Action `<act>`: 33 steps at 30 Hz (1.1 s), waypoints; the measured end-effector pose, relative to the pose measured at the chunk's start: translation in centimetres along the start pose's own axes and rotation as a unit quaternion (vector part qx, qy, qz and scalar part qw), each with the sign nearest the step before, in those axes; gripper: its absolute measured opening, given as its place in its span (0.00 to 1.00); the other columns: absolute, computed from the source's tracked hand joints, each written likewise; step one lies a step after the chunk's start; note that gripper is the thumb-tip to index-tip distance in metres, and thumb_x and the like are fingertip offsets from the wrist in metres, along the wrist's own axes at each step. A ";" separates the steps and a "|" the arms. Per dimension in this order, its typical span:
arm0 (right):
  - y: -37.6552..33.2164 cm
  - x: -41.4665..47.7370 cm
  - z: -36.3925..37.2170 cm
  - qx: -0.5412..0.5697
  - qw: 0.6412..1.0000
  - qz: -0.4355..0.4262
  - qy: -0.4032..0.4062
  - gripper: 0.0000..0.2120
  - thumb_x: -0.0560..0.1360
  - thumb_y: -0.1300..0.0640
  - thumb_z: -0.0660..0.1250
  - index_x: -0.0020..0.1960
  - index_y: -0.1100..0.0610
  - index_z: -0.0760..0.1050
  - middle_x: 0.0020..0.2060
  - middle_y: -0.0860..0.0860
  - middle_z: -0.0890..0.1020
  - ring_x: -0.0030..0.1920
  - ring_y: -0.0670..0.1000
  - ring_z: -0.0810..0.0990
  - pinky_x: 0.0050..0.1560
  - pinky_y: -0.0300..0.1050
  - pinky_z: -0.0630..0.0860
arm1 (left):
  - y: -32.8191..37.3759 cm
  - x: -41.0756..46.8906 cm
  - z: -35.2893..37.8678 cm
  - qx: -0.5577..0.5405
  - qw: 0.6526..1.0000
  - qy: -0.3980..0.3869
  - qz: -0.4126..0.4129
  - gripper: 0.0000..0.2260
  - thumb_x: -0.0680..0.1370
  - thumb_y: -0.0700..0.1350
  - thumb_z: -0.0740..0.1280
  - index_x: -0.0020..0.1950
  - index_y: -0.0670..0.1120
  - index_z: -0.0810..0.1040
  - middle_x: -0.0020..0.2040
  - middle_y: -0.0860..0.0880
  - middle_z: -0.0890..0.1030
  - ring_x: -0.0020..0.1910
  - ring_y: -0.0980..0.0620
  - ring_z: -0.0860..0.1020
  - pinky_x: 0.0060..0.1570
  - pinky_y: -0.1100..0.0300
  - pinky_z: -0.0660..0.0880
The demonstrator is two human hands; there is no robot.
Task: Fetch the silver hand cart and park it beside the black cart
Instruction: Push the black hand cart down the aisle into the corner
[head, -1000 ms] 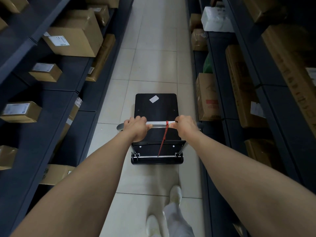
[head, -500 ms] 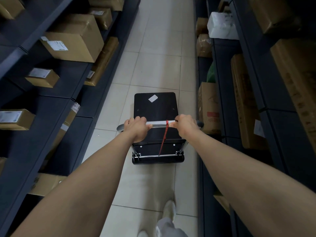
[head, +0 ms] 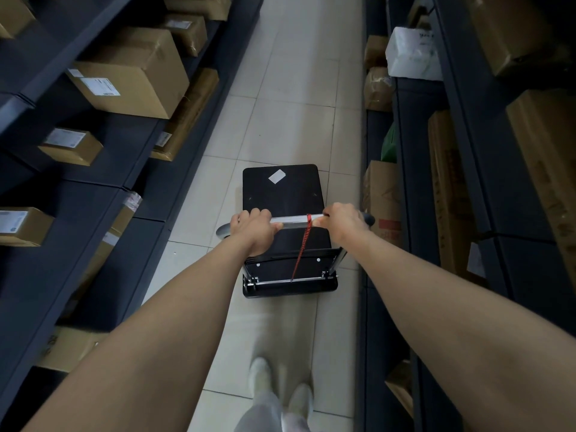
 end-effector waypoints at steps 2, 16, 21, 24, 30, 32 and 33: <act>-0.2 1.0 -0.3 -0.004 1.000 0.002 0.001 0.08 0.78 0.55 0.65 0.56 0.57 0.76 0.49 0.56 0.77 0.46 0.55 0.75 0.39 0.47 0.73 | -0.2 0.9 -0.4 -0.005 1.000 0.001 0.000 0.16 0.83 0.55 0.50 0.60 0.46 0.69 0.59 0.45 0.72 0.60 0.44 0.68 0.64 0.51 0.60; -2.3 8.2 -2.6 -0.038 0.999 0.005 0.009 0.04 0.77 0.57 0.67 0.51 0.54 0.75 0.44 0.53 0.77 0.47 0.54 0.76 0.37 0.45 0.74 | -1.2 7.5 -3.8 0.017 0.999 -0.017 0.028 0.17 0.83 0.55 0.50 0.59 0.46 0.69 0.58 0.45 0.74 0.58 0.45 0.70 0.57 0.51 0.62; -3.3 11.2 -3.9 -0.055 0.998 0.002 0.006 0.04 0.78 0.58 0.66 0.52 0.53 0.75 0.46 0.53 0.78 0.49 0.55 0.77 0.38 0.45 0.74 | -1.6 10.5 -5.4 0.026 0.999 -0.021 0.033 0.17 0.83 0.56 0.49 0.60 0.46 0.69 0.58 0.45 0.74 0.58 0.44 0.70 0.58 0.50 0.63; -3.8 12.7 -4.6 -0.053 0.998 -0.004 0.013 0.04 0.78 0.57 0.66 0.53 0.54 0.76 0.47 0.54 0.78 0.50 0.55 0.78 0.41 0.47 0.77 | -1.9 12.2 -6.0 0.030 0.999 -0.023 0.033 0.18 0.83 0.56 0.49 0.61 0.46 0.69 0.58 0.45 0.74 0.58 0.44 0.70 0.58 0.50 0.63; -4.3 15.6 -6.1 -0.052 0.998 -0.018 0.031 0.02 0.78 0.58 0.65 0.50 0.53 0.76 0.40 0.52 0.75 0.46 0.55 0.74 0.37 0.45 0.70 | -1.9 15.1 -7.3 0.034 0.999 -0.025 0.034 0.18 0.83 0.56 0.49 0.61 0.45 0.69 0.59 0.45 0.74 0.59 0.43 0.70 0.58 0.49 0.63; -4.5 16.7 -6.7 -0.050 0.998 -0.020 0.033 0.02 0.79 0.58 0.64 0.49 0.53 0.76 0.38 0.52 0.73 0.45 0.55 0.72 0.35 0.44 0.68 | -1.9 16.0 -7.8 0.034 0.999 -0.025 0.033 0.18 0.83 0.56 0.49 0.61 0.45 0.69 0.59 0.44 0.74 0.59 0.43 0.70 0.59 0.49 0.63; -4.6 17.2 -6.9 -0.054 0.998 -0.022 0.030 0.02 0.78 0.57 0.65 0.49 0.53 0.76 0.39 0.52 0.73 0.45 0.55 0.71 0.33 0.43 0.68 | -1.8 16.5 -8.1 0.033 0.999 -0.026 0.032 0.18 0.83 0.56 0.49 0.61 0.45 0.69 0.59 0.45 0.74 0.59 0.43 0.70 0.59 0.49 0.63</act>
Point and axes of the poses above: each hand's wrist, its own x-axis towards the middle knuckle, its own z-axis out of the palm, y = z × x, the point moved 10 cm from there along x, towards the middle knuckle
